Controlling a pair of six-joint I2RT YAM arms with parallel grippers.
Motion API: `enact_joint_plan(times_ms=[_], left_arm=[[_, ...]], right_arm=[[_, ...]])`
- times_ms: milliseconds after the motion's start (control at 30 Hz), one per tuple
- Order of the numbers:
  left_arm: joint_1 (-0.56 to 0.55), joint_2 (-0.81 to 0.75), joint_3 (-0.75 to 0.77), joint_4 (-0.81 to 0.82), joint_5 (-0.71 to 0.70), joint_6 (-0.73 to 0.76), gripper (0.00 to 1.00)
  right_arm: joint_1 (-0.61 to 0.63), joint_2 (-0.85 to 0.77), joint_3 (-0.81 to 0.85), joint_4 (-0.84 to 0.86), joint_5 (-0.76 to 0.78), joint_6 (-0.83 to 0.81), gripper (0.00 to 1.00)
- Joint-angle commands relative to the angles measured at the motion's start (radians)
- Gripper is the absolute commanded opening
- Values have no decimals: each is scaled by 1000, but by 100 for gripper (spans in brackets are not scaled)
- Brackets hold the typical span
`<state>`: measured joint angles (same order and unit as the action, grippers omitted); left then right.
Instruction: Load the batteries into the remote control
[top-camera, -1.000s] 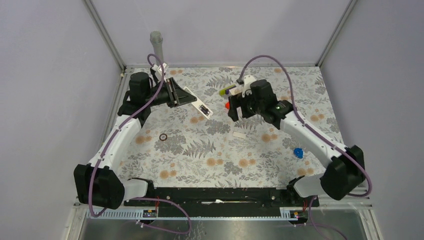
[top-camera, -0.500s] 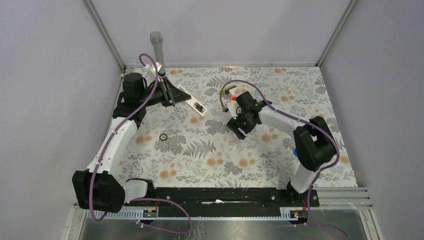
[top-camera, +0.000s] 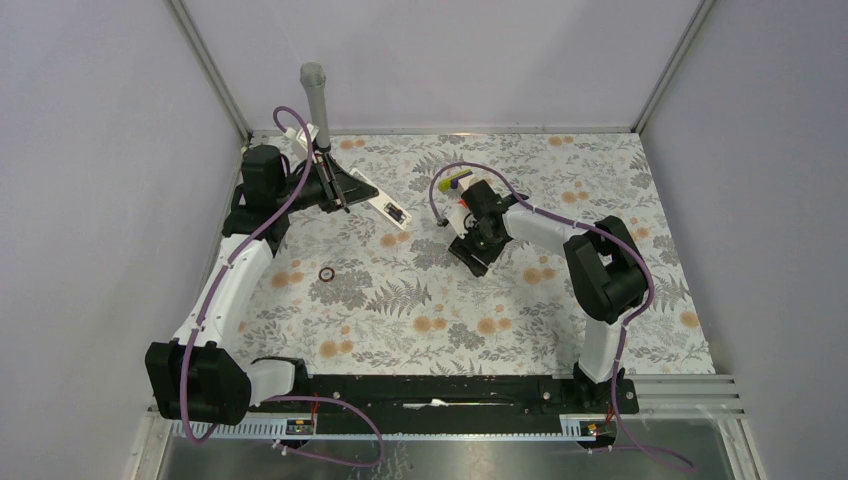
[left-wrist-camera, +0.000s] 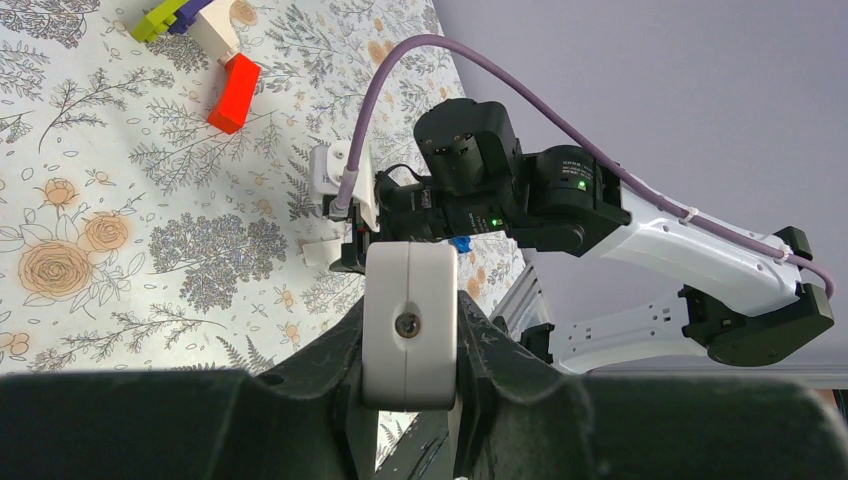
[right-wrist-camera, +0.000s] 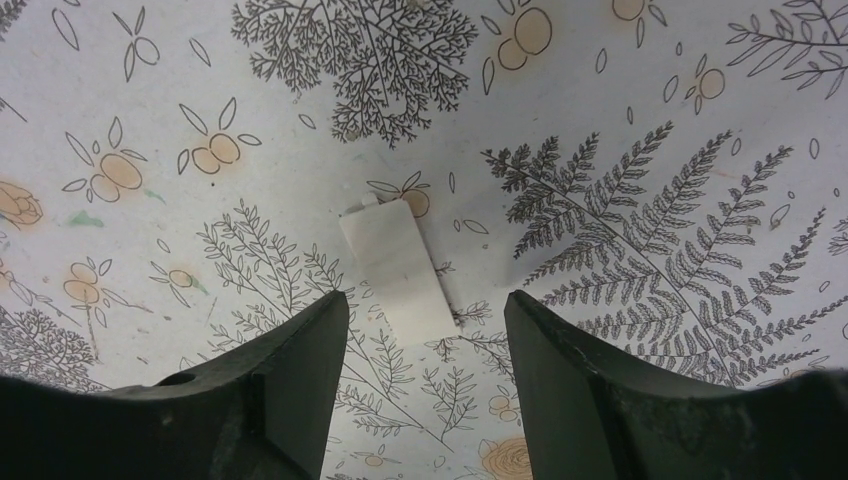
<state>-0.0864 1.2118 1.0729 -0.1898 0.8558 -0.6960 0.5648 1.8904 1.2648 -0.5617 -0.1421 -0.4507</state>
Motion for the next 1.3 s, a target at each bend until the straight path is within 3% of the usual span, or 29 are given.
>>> enact_joint_plan(times_ms=[0, 300, 500, 633, 833, 1000, 1167, 1267], left_arm=[[8, -37, 23, 53, 6, 9, 0], [13, -38, 9, 70, 14, -3, 0], [16, -39, 10, 70, 16, -5, 0], [17, -38, 9, 71, 16, -7, 0], [17, -37, 2, 73, 13, -9, 0], [19, -45, -7, 75, 10, -8, 0], [19, -49, -11, 74, 9, -7, 0], [20, -48, -19, 85, 9, -14, 0]], right_arm=[[8, -6, 12, -51, -19, -48, 66], [15, -11, -36, -71, -37, -106, 62], [17, 31, 11, -119, -7, -97, 43], [26, 15, -11, -108, 24, -91, 37], [32, -27, 8, -104, 4, 59, 39], [32, 27, 60, -187, -4, 174, 41], [32, -4, 41, -151, 6, 304, 42], [31, -40, 23, -110, 61, 369, 48]])
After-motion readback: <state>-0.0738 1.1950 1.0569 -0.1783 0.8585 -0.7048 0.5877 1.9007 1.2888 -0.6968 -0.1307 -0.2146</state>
